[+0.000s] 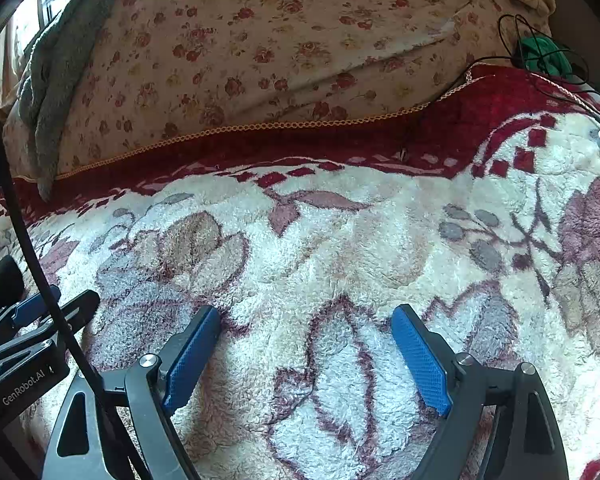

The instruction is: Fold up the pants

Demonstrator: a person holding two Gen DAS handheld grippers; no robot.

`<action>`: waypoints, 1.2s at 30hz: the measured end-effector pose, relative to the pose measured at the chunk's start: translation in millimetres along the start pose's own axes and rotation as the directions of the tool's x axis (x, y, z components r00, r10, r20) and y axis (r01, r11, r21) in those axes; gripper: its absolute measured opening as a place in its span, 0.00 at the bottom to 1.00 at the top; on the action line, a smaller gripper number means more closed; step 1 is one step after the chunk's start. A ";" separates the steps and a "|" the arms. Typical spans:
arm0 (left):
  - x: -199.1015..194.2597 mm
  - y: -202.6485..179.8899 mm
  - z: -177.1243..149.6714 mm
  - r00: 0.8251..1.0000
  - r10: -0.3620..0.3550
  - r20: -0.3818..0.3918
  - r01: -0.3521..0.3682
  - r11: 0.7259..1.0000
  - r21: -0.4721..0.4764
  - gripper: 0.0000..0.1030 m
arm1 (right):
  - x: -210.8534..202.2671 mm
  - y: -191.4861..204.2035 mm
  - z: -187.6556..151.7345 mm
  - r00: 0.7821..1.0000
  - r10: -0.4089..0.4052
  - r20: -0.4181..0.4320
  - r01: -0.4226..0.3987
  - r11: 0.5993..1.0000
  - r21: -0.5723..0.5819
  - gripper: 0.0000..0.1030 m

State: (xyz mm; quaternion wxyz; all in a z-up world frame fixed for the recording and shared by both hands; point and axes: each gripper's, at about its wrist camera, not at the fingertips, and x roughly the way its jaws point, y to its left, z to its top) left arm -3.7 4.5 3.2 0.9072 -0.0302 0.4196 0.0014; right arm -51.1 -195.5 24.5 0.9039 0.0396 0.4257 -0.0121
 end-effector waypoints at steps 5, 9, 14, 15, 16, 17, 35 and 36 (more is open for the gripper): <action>0.1 -0.2 -0.2 1.000 0.003 -0.001 -0.003 1.000 0.002 0.70 | 0.1 -0.1 -0.2 1.000 0.001 0.000 -0.001 1.000 0.001 0.84; -0.2 -0.3 0.3 1.000 0.005 -0.002 -0.005 1.000 0.004 0.70 | 0.2 -0.1 -0.2 1.000 0.001 0.000 -0.001 1.000 0.001 0.84; -1.1 -0.3 1.7 1.000 0.005 -0.003 -0.005 1.000 0.005 0.70 | 0.3 0.4 -0.5 1.000 0.000 0.001 0.000 1.000 -0.001 0.84; -1.1 -0.4 2.0 1.000 0.006 -0.003 -0.006 1.000 0.005 0.70 | 0.4 0.4 -0.5 1.000 0.001 0.001 -0.001 1.000 -0.001 0.84; -1.1 -0.5 2.3 1.000 0.006 -0.003 -0.006 1.000 0.006 0.70 | 0.5 0.3 -0.5 1.000 0.001 0.001 -0.001 1.000 -0.001 0.84; -1.2 -0.6 2.2 1.000 0.006 -0.003 -0.006 1.000 0.005 0.70 | 0.7 0.4 -0.5 1.000 0.002 0.000 -0.002 1.000 -0.001 0.84; -1.7 1.5 -0.7 1.000 -0.004 -0.001 0.004 1.000 -0.003 0.70 | 2.1 0.5 -2.0 1.000 0.004 0.003 -0.004 1.000 0.000 0.84; -1.4 1.0 -0.6 1.000 -0.002 -0.002 0.002 1.000 -0.002 0.70 | 2.1 0.7 -2.0 1.000 0.004 0.004 -0.004 1.000 0.000 0.84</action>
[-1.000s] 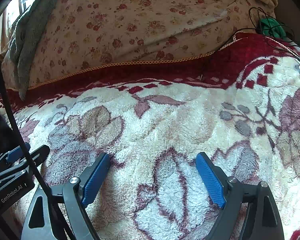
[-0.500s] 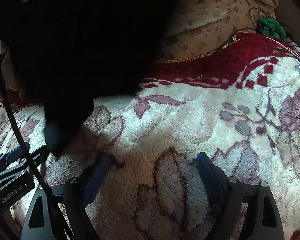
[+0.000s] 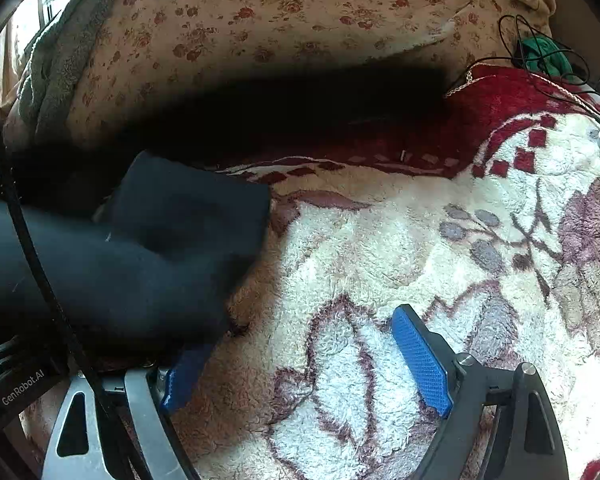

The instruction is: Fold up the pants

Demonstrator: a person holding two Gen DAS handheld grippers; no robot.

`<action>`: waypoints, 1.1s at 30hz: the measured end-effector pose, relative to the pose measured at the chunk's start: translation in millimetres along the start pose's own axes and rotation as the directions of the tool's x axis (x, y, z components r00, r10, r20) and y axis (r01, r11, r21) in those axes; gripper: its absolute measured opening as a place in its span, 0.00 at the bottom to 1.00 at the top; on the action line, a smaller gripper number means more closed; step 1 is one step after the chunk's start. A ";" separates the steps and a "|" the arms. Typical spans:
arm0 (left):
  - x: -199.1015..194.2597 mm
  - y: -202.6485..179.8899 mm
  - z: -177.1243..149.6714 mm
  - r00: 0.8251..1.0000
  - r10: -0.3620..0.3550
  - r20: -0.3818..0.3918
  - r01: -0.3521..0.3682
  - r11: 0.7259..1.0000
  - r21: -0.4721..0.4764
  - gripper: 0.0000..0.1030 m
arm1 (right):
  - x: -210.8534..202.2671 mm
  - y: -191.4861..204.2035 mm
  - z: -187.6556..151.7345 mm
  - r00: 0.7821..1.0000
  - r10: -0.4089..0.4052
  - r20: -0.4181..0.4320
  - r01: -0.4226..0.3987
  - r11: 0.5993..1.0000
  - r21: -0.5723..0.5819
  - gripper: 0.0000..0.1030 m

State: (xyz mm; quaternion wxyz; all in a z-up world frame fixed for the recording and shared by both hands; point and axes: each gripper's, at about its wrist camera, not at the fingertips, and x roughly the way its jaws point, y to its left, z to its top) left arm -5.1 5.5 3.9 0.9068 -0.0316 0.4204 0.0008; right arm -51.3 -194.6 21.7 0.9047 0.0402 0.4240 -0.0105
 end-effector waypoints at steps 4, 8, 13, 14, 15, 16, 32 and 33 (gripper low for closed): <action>0.5 0.6 -1.1 1.000 0.002 0.000 -0.002 1.000 0.001 0.70 | 0.6 0.5 -0.5 1.000 -0.001 0.001 0.001 1.000 0.000 0.84; 0.1 1.2 -2.4 1.000 0.001 0.001 -0.001 1.000 0.001 0.70 | 0.8 0.5 -0.7 1.000 0.000 0.001 0.000 1.000 0.000 0.84; 0.1 1.4 -2.6 1.000 0.001 0.001 -0.001 1.000 0.001 0.70 | 0.8 0.3 -0.7 1.000 0.000 0.001 0.000 1.000 0.000 0.84; 0.1 1.6 -2.5 1.000 0.001 0.001 -0.001 1.000 0.001 0.70 | 0.8 0.3 -0.7 1.000 0.000 0.001 0.000 1.000 0.000 0.84; 0.3 1.2 -2.5 1.000 0.003 0.001 -0.003 1.000 0.002 0.70 | 0.8 0.4 -0.7 1.000 0.000 0.001 0.000 1.000 0.000 0.84; 0.0 1.7 -2.7 1.000 0.006 -0.001 -0.006 1.000 0.004 0.70 | 0.8 0.5 -0.7 1.000 -0.001 0.001 0.001 1.000 -0.001 0.84; -78.5 55.7 -21.5 0.998 -0.040 -0.046 0.046 0.991 0.128 0.70 | 5.5 4.0 7.4 0.999 0.013 -0.033 -0.014 0.999 -0.030 0.88; -82.0 63.5 -21.4 0.998 -0.044 -0.044 0.049 0.992 0.115 0.70 | 4.8 4.2 8.2 0.999 0.023 -0.043 -0.025 0.999 -0.045 0.87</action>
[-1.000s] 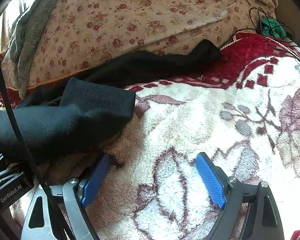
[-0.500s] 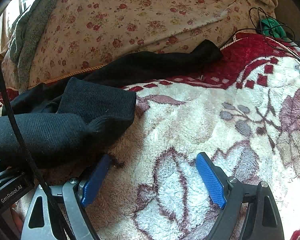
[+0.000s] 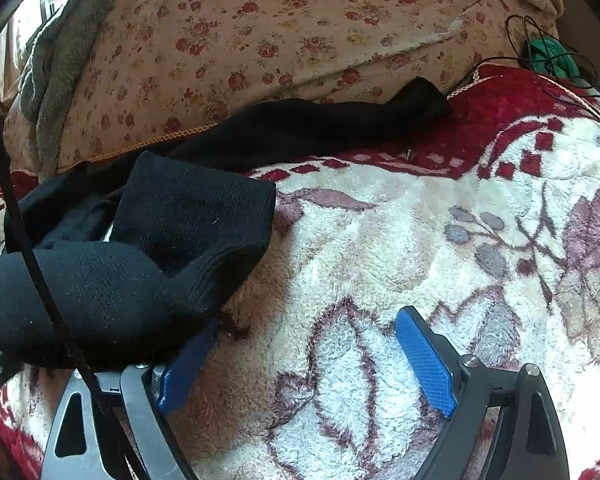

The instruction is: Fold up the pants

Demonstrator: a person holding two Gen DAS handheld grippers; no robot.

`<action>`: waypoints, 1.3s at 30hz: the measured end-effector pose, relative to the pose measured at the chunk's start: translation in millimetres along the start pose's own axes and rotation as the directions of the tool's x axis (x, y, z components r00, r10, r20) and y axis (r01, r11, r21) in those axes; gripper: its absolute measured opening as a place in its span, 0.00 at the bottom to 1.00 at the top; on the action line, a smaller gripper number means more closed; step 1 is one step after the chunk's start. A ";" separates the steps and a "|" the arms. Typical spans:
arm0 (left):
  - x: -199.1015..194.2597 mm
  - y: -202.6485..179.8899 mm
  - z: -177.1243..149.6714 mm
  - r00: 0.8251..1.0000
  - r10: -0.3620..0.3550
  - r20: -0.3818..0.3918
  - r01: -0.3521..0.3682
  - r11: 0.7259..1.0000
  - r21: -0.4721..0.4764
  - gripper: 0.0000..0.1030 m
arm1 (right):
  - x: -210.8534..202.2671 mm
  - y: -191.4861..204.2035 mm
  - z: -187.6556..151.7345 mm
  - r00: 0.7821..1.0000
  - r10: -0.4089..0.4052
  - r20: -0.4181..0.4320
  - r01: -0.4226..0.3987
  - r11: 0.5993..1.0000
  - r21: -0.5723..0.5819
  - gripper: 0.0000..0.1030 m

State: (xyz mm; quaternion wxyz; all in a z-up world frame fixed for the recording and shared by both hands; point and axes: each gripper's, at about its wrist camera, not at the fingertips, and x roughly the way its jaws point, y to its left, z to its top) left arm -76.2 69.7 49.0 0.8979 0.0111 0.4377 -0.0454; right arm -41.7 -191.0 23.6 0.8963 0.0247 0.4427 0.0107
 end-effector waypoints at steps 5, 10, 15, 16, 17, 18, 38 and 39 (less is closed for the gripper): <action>-10.5 35.6 -4.9 1.000 -0.027 0.009 0.028 0.995 -0.091 0.70 | -17.8 1.3 -1.4 0.988 0.140 -0.070 -0.143 0.989 -0.040 0.73; -10.0 60.0 -8.9 0.999 -0.045 0.001 0.044 0.980 -0.195 0.70 | -39.5 -12.3 -1.2 0.948 0.313 -0.048 -0.312 0.949 0.034 0.73; -10.9 65.7 -5.8 0.999 -0.045 0.019 0.048 0.974 -0.223 0.70 | -32.7 -16.1 15.9 0.935 0.348 -0.065 -0.344 0.937 0.065 0.73; -10.9 65.0 -5.4 0.999 -0.041 0.019 0.044 0.976 -0.215 0.70 | -27.9 -16.0 18.2 0.930 0.360 -0.068 -0.355 0.932 0.075 0.72; -10.7 64.7 -5.1 0.999 -0.036 0.019 0.039 0.977 -0.207 0.70 | -18.1 -19.9 24.7 0.918 0.392 -0.063 -0.384 0.916 0.112 0.67; -10.5 63.3 -5.0 0.999 -0.029 0.017 0.031 0.980 -0.197 0.70 | -12.8 -22.2 27.5 0.910 0.409 -0.064 -0.398 0.907 0.134 0.67; -7.8 51.3 -3.0 0.998 -0.038 0.040 0.044 0.986 -0.162 0.70 | -57.8 -36.5 31.6 0.801 0.558 0.218 -0.596 0.776 0.205 0.07; -8.9 51.9 -3.8 0.998 -0.036 0.045 0.043 0.986 -0.162 0.70 | -68.9 -39.9 31.2 0.804 0.541 0.247 -0.590 0.779 0.214 0.07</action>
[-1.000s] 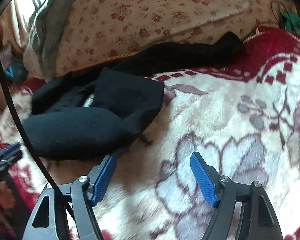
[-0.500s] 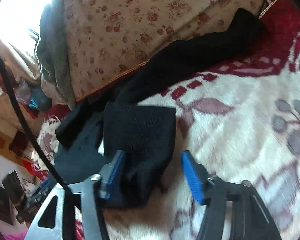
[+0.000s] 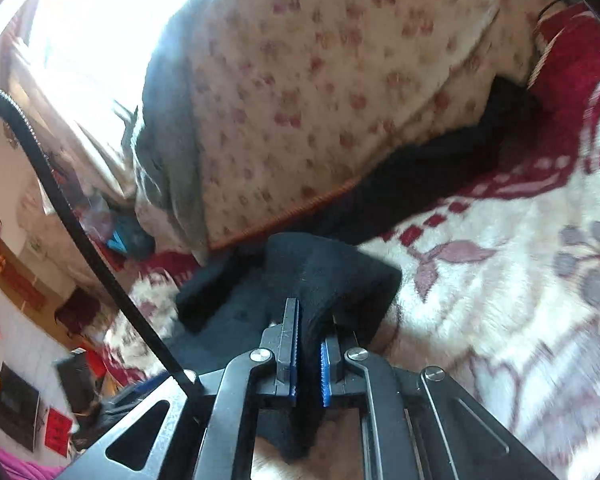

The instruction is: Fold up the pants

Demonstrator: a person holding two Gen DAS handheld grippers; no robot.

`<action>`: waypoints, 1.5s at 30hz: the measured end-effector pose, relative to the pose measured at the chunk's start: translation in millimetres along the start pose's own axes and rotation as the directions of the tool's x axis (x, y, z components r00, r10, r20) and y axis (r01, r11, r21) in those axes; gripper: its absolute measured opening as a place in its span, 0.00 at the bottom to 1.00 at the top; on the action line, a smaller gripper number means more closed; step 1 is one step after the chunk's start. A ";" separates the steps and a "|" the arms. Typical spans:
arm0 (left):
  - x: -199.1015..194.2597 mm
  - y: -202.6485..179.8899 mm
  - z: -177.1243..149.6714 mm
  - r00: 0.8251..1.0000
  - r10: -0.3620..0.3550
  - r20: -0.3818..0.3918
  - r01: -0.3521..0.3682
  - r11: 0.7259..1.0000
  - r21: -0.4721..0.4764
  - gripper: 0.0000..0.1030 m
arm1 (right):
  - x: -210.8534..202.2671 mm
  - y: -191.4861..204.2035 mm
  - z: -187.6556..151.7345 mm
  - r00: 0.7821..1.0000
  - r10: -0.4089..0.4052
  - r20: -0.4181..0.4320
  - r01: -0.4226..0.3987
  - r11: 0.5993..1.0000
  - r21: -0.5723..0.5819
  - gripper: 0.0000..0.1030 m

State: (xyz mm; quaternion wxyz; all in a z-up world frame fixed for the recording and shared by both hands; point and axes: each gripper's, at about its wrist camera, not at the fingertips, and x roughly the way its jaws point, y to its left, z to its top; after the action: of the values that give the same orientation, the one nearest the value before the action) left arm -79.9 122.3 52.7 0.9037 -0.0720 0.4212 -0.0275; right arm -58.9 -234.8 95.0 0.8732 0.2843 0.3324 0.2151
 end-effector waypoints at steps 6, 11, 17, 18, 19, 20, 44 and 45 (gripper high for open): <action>-2.6 8.1 -1.7 1.000 0.008 0.010 -0.008 1.000 -0.020 0.70 | -76.7 24.4 -2.8 0.977 -0.167 0.129 0.164 0.986 0.036 0.05; -8.0 13.3 -3.3 1.000 0.014 0.006 -0.013 0.998 -0.054 0.70 | -49.6 14.5 12.8 0.946 -0.318 0.060 0.316 0.948 0.039 0.39; -12.7 27.1 -8.7 0.998 0.070 0.008 -0.069 0.997 -0.040 0.70 | -57.6 -17.2 10.5 0.937 -0.348 0.030 0.345 0.935 0.083 0.39; -10.4 32.0 -9.4 0.997 0.073 -0.004 -0.073 0.996 -0.052 0.70 | -63.5 -19.3 5.0 0.937 -0.349 0.022 0.346 0.934 0.085 0.39; -8.7 35.8 -9.7 0.997 0.074 -0.012 -0.075 0.995 -0.063 0.70 | -66.9 -20.9 1.4 0.940 -0.341 0.012 0.338 0.937 0.088 0.39; -7.5 39.2 -10.3 0.997 0.077 -0.017 -0.078 0.994 -0.075 0.70 | -73.4 -23.1 -5.6 0.953 -0.303 -0.002 0.302 0.949 0.088 0.39; 3.3 66.1 -18.6 0.995 -0.017 -0.099 0.000 0.986 -0.165 0.70 | -41.7 -53.9 -24.4 0.965 -0.236 -0.119 0.251 0.958 0.141 0.39; 3.3 68.5 -21.9 0.994 -0.022 -0.106 0.002 0.984 -0.180 0.70 | -47.2 -56.9 -30.4 0.963 -0.238 -0.125 0.256 0.955 0.153 0.39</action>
State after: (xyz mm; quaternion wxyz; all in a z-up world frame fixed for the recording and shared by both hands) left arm -95.2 187.3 25.8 0.8692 -0.1542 0.4697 0.0012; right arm -102.1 -293.2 61.4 0.8473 0.3015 0.4279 0.0902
